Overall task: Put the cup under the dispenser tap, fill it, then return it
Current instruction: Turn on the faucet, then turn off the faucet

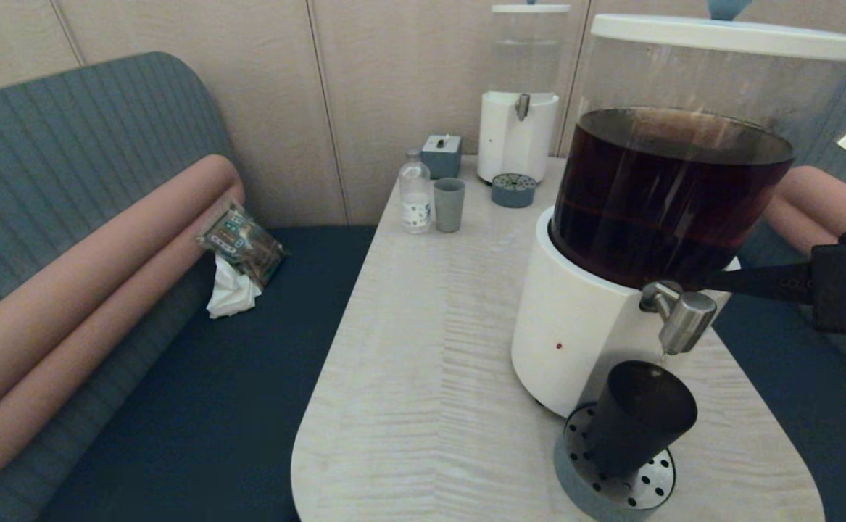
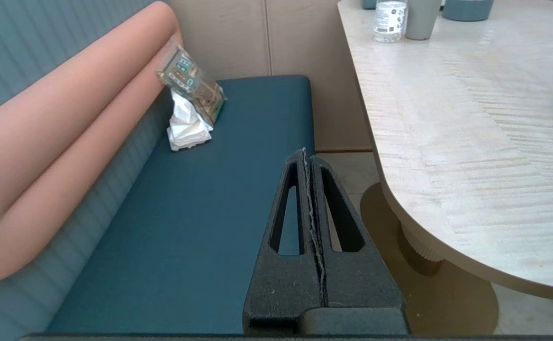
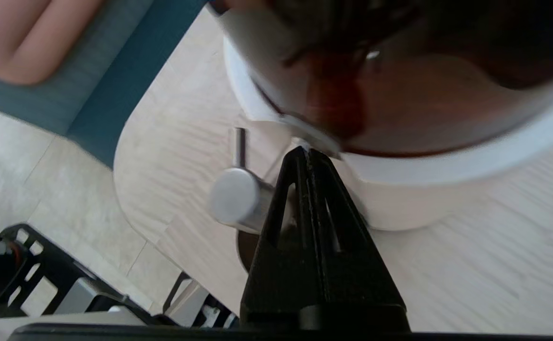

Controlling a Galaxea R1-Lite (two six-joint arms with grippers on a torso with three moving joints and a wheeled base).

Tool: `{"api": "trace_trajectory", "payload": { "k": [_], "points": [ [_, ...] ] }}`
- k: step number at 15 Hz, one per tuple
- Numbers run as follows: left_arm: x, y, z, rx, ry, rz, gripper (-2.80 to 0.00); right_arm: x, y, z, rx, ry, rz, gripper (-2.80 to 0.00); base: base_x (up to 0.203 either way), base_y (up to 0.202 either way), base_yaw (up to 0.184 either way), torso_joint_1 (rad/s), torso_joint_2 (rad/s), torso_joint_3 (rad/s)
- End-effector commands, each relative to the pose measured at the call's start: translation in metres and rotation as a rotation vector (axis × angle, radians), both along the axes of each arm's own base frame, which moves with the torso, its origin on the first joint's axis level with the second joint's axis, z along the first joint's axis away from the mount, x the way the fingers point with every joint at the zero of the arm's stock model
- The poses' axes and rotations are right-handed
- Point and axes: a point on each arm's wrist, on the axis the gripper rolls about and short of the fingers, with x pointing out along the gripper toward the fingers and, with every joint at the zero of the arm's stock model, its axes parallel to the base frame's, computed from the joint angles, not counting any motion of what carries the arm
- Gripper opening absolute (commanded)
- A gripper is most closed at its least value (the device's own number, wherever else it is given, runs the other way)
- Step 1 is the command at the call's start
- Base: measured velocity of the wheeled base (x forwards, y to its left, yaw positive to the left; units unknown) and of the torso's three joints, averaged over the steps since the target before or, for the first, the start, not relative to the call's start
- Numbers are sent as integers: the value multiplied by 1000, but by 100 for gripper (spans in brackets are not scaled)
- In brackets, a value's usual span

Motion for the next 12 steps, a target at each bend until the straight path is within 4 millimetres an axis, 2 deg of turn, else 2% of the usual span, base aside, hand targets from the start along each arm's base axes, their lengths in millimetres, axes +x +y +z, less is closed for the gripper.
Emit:
{"api": "trace_trajectory", "payload": {
  "k": [1, 6, 12],
  "points": [
    [3, 0, -11, 0, 39, 1, -280, -10, -5, 3, 6, -21, -11, -280, 0, 0, 0, 0, 0, 0],
    [3, 0, -11, 0, 39, 1, -280, -47, -26, 7, 8, -66, -108, -280, 0, 0, 0, 0, 0, 0],
    [3, 0, -11, 0, 39, 1, -280, -123, -40, 8, 7, -119, -172, -280, 0, 0, 0, 0, 0, 0]
  ]
}}
